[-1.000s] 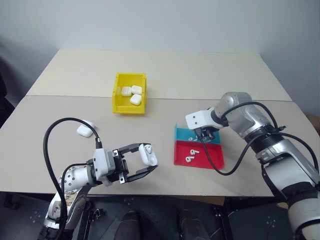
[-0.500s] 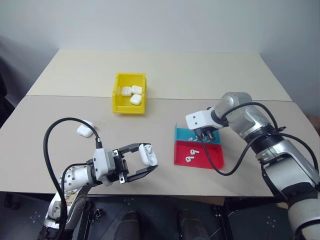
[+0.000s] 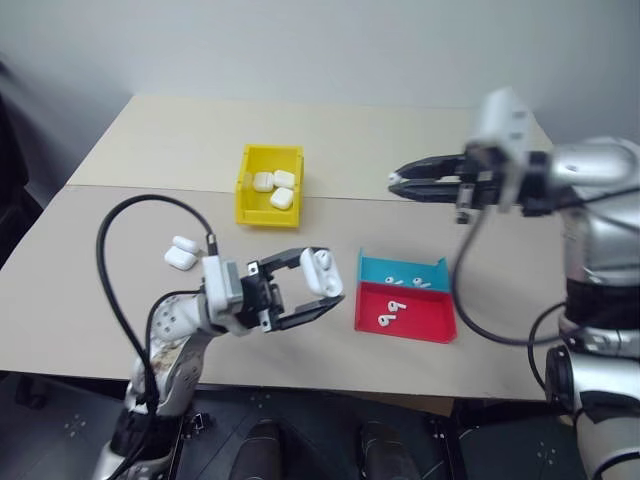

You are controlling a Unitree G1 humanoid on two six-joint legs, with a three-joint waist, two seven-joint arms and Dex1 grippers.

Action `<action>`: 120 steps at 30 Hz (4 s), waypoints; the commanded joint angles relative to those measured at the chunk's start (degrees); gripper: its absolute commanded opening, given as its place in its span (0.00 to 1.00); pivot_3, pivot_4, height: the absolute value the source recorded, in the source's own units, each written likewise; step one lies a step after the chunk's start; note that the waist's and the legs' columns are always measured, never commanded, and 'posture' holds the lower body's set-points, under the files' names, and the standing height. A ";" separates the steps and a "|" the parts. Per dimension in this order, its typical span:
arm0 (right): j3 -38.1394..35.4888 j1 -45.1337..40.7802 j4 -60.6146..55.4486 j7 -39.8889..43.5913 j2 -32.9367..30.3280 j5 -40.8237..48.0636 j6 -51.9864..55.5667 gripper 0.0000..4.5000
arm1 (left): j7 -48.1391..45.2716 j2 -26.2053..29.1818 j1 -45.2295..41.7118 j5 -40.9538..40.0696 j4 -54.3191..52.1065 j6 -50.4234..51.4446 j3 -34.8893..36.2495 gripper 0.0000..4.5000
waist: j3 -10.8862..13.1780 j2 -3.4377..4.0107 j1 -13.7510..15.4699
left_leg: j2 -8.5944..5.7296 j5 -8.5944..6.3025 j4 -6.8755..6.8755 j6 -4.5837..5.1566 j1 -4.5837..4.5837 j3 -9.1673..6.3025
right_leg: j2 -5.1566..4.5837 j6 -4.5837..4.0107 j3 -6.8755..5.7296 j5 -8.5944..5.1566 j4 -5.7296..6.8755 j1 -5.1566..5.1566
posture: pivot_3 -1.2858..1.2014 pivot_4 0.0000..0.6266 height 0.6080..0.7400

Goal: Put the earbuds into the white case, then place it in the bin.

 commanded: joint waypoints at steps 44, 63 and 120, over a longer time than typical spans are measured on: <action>2.79 22.86 -14.73 -16.65 0.05 23.92 -10.97 0.21 | -1.75 -8.74 -12.48 3.97 9.66 -3.21 -3.91 0.62 | -0.01 0.01 -0.95 | -0.03 -0.01 -0.01 0.02 0.50 -0.01 | 0.02 0.07 0.04 -0.03 -0.22 0.58 | 0.52 0.24 1.00; 5.96 23.77 -14.06 -15.50 -1.69 20.28 -14.28 0.36 | -1.40 -8.89 -12.66 4.07 10.03 -3.55 -3.77 0.62 | -0.01 0.01 -0.95 | -0.03 -0.01 -0.01 0.01 0.50 -0.01 | 0.02 0.08 0.04 -0.03 -0.24 0.58 | 0.52 0.24 1.00; 27.96 -8.16 -13.60 -16.14 -12.03 11.51 -1.56 0.01 | 0.81 -8.79 -15.60 10.52 17.09 -4.52 -4.77 0.62 | -0.02 0.09 -0.96 | -0.03 -0.01 -0.06 0.02 0.39 -0.02 | 0.00 0.10 0.02 -0.01 -0.30 0.47 | 0.52 0.24 1.00</action>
